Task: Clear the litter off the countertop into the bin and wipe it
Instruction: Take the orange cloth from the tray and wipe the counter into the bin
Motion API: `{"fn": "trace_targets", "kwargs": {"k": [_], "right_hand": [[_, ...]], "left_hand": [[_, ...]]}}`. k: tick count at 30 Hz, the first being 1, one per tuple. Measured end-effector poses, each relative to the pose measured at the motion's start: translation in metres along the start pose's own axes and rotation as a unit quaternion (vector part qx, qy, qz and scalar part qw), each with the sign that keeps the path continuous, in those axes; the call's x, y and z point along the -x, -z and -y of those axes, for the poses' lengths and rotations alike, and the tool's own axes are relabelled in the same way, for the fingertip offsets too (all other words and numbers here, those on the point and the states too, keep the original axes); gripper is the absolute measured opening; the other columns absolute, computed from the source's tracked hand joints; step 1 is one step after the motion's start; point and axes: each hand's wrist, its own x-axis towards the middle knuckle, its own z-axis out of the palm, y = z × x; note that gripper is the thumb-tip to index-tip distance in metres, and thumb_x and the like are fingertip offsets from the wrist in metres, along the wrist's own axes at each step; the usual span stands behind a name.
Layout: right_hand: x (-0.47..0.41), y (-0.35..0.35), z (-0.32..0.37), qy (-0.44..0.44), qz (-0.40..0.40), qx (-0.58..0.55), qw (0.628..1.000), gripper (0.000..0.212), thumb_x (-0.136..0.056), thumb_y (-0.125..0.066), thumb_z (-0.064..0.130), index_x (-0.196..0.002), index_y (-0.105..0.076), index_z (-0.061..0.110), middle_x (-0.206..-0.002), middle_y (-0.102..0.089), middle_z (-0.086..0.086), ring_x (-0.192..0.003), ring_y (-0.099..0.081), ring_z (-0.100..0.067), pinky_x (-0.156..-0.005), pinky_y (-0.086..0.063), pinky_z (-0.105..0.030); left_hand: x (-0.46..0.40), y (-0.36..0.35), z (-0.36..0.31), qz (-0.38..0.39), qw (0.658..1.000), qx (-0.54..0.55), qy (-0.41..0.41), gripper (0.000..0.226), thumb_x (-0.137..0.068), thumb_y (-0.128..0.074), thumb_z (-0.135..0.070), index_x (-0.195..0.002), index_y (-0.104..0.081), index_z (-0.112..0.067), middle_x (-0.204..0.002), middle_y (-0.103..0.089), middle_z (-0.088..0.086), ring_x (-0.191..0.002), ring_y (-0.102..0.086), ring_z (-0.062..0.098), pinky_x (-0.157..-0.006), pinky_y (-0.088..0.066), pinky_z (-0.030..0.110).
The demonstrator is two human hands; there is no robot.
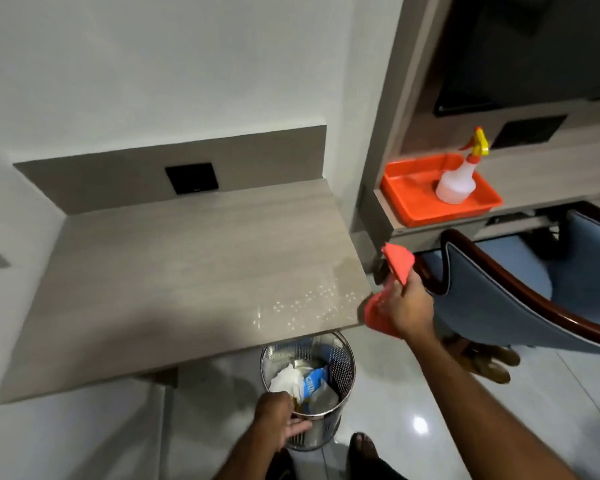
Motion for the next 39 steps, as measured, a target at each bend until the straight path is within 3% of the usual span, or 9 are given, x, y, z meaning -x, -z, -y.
{"fn": "trace_targets", "kwargs": {"k": [3, 7, 10, 14, 16, 21, 26, 33, 39], "right_hand": [[-0.029, -0.027, 0.024, 0.153, 0.046, 0.106, 0.982, 0.029, -0.093, -0.051, 0.015, -0.122, -0.048, 0.015, -0.112, -0.065, -0.017, -0.100, -0.063, -0.038, -0.081, -0.049, -0.045], [-0.059, -0.076, 0.028, 0.307, 0.238, 0.254, 0.886, 0.038, -0.093, -0.046, 0.024, -0.128, -0.047, 0.008, -0.131, -0.052, -0.019, -0.118, -0.050, -0.040, -0.096, -0.043, -0.047], [-0.081, -0.105, 0.022, 0.315, 0.347, 0.354, 0.809, 0.072, -0.087, -0.049, 0.026, -0.151, -0.019, 0.015, -0.159, -0.019, -0.022, -0.142, -0.021, -0.047, -0.115, -0.027, -0.052], [-0.093, -0.114, 0.018, 0.384, 0.338, 0.387, 0.767, 0.071, -0.092, -0.047, 0.026, -0.153, -0.010, 0.023, -0.162, -0.005, -0.020, -0.147, -0.007, -0.046, -0.117, -0.015, -0.056], [-0.083, -0.109, 0.009, 0.427, 0.325, 0.391, 0.748, 0.067, -0.095, -0.045, 0.023, -0.153, -0.013, 0.019, -0.161, -0.009, -0.022, -0.147, -0.007, -0.044, -0.118, -0.013, -0.055], [-0.024, -0.070, -0.030, 0.479, 0.335, 0.337, 0.738, 0.073, -0.086, -0.047, 0.001, -0.152, -0.021, 0.017, -0.161, -0.014, -0.021, -0.148, -0.014, -0.039, -0.119, -0.017, -0.047], [0.023, -0.063, -0.064, 0.491, 0.338, 0.297, 0.746, 0.078, -0.057, -0.073, 0.005, -0.132, -0.056, 0.018, -0.141, -0.054, -0.020, -0.127, -0.053, -0.040, -0.104, -0.041, -0.051], [0.034, -0.057, -0.032, 0.397, 0.412, 0.230, 0.787, 0.071, -0.081, -0.056, 0.008, -0.148, -0.038, 0.024, -0.160, -0.027, -0.011, -0.147, -0.023, -0.027, -0.119, -0.024, -0.038], [0.084, -0.070, -0.041, 0.385, 0.445, 0.177, 0.789, 0.068, -0.072, -0.050, 0.003, -0.134, -0.050, 0.030, -0.142, -0.052, -0.005, -0.129, -0.051, -0.026, -0.097, -0.050, -0.037]], "left_hand": [[-0.001, -0.003, -0.004, -0.023, 1.000, 0.021, -0.003, 0.023, -0.093, -0.036, 0.004, -0.085, -0.057, -0.002, -0.093, -0.067, 0.026, -0.074, -0.068, 0.040, -0.042, -0.058, 0.037], [-0.010, -0.012, 0.003, -0.048, 0.998, 0.048, -0.018, 0.023, -0.091, -0.042, 0.004, -0.107, -0.058, 0.003, -0.093, -0.067, 0.023, -0.074, -0.069, 0.035, -0.052, -0.060, 0.039], [-0.021, -0.014, 0.014, -0.067, 0.996, 0.061, -0.009, 0.028, -0.090, -0.048, 0.004, -0.117, -0.057, 0.007, -0.108, -0.067, 0.027, -0.082, -0.071, 0.037, -0.057, -0.060, 0.039], [-0.025, -0.020, 0.018, -0.072, 0.992, 0.103, 0.026, 0.028, -0.081, -0.054, 0.017, -0.108, -0.059, 0.020, -0.097, -0.069, 0.036, -0.063, -0.071, 0.039, -0.047, -0.057, 0.036], [-0.025, -0.025, 0.017, -0.073, 0.989, 0.124, 0.034, 0.030, -0.083, -0.050, 0.017, -0.111, -0.056, 0.020, -0.103, -0.066, 0.038, -0.071, -0.070, 0.042, -0.046, -0.057, 0.037], [-0.010, -0.036, 0.009, -0.081, 0.986, 0.144, 0.014, 0.021, -0.089, -0.046, 0.011, -0.106, -0.055, 0.016, -0.106, -0.063, 0.036, -0.076, -0.067, 0.043, -0.041, -0.057, 0.038], [-0.006, -0.039, 0.001, -0.052, 0.994, 0.097, 0.002, 0.023, -0.089, -0.061, -0.005, -0.106, -0.065, 0.010, -0.101, -0.071, 0.030, -0.078, -0.074, 0.038, -0.052, -0.060, 0.035], [-0.004, -0.046, -0.012, -0.022, 0.996, 0.084, 0.006, 0.024, -0.091, -0.044, 0.001, -0.109, -0.061, 0.004, -0.102, -0.070, 0.029, -0.085, -0.071, 0.042, -0.051, -0.060, 0.042], [0.000, -0.036, 0.003, 0.014, 0.999, 0.048, -0.018, 0.025, -0.095, -0.048, -0.020, -0.109, -0.065, -0.009, -0.101, -0.074, 0.017, -0.083, -0.073, 0.032, -0.060, -0.062, 0.038]]}}
